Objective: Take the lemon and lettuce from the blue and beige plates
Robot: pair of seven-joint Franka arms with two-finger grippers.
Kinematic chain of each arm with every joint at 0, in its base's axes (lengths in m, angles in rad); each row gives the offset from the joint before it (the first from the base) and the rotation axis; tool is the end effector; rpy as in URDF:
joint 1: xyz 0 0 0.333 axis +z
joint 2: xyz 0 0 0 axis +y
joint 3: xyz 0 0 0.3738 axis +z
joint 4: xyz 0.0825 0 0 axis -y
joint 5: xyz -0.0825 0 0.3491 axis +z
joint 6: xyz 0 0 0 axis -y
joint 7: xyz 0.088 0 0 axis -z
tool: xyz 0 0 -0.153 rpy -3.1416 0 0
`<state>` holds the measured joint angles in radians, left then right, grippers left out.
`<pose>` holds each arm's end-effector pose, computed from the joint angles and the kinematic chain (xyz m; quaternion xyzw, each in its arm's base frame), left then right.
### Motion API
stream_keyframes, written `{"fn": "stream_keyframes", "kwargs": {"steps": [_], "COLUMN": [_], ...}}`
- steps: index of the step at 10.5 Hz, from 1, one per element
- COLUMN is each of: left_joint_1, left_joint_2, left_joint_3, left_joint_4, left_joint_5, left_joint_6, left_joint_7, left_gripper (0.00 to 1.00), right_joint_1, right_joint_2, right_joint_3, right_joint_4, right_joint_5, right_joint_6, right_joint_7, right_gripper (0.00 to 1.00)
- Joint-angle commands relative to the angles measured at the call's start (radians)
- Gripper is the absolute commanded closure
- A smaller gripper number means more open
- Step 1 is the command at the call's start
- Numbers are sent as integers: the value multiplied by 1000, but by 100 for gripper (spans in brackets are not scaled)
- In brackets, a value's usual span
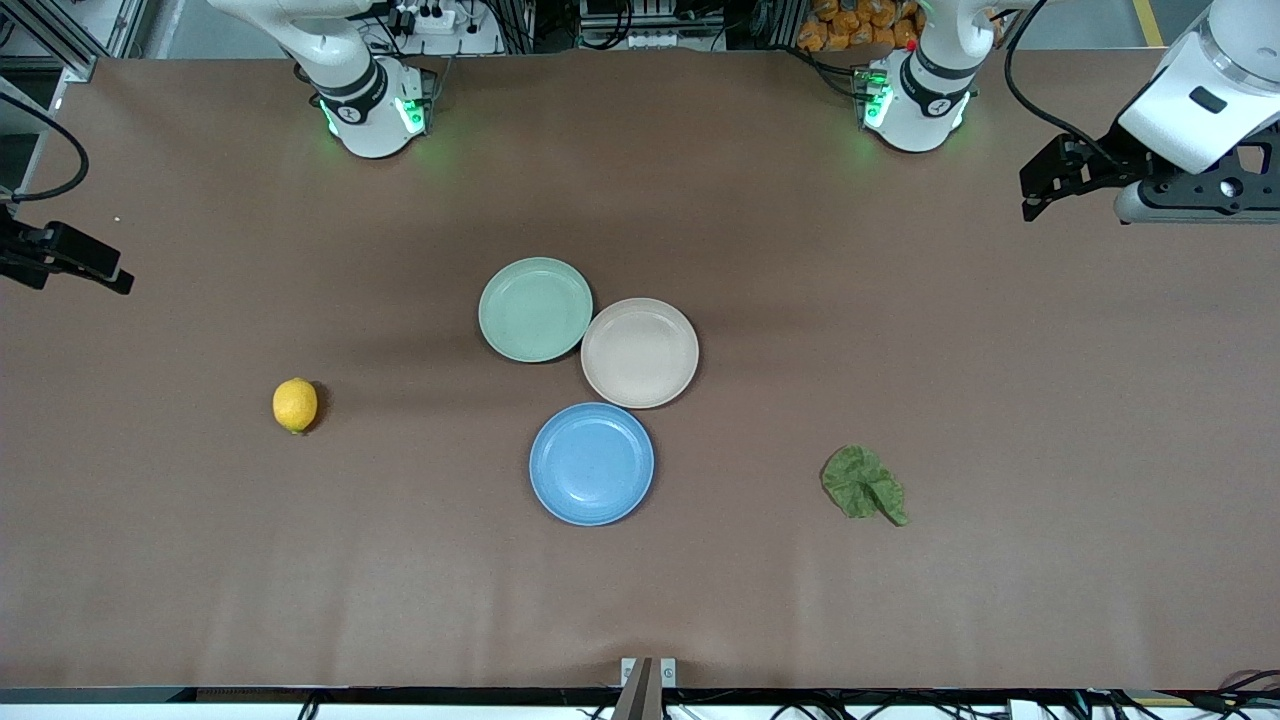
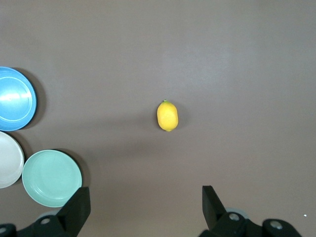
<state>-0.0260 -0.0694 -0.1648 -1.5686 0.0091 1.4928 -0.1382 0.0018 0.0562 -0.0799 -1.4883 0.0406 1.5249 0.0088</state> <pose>0.4768 -0.0943 0.6649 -0.9996 0.0257 0.0019 0.0107 0.5341 -0.0340 0.6387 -0.9989 0.0427 0.0091 0.0184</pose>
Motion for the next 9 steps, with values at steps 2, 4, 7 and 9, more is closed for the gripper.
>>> {"fn": "stream_keyframes", "kwargs": {"steps": [2, 4, 7, 9], "left_joint_1": [9, 9, 9, 9], "left_joint_2": [2, 2, 2, 2], "left_joint_3": [-1, -1, -1, -1], "left_joint_4": [19, 19, 19, 19], "left_joint_5": [-21, -21, -21, -21], "left_joint_6": [-20, -20, -20, -20], "left_joint_7": [29, 29, 29, 29], "left_gripper": [0, 0, 0, 0], "right_joint_1": [-5, -5, -5, -6], "right_joint_2": [-4, -4, -4, -4], "right_joint_3": [15, 15, 17, 17], "right_joint_4": [10, 10, 10, 10], "right_joint_5": [-15, -15, -15, -15], "right_joint_6": [-23, -34, -38, -38], "right_joint_7": [11, 11, 11, 11], "right_gripper": [0, 0, 0, 0]}}
